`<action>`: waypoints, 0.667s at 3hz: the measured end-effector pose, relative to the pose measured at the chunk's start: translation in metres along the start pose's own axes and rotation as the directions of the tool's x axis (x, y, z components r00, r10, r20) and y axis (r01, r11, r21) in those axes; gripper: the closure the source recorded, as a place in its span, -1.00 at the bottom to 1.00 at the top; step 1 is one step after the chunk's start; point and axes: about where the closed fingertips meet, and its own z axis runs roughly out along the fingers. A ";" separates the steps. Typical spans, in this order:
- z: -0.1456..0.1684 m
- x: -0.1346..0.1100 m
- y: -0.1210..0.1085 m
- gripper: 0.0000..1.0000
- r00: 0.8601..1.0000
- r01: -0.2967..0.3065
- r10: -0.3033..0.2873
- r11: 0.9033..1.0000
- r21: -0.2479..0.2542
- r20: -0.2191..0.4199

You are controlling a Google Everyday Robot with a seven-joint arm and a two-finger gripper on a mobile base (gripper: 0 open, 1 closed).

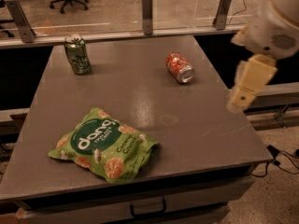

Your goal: Place coke can upright

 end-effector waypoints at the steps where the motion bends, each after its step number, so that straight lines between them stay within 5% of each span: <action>1: 0.027 -0.056 -0.048 -1.00 0.997 -0.049 0.049 0.999 0.004 0.067; 2: 0.063 -0.124 -0.105 -1.00 0.978 -0.161 0.157 0.987 0.016 0.137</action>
Offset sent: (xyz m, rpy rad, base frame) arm 0.2342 0.1584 -0.0007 0.2804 -0.0459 -0.2525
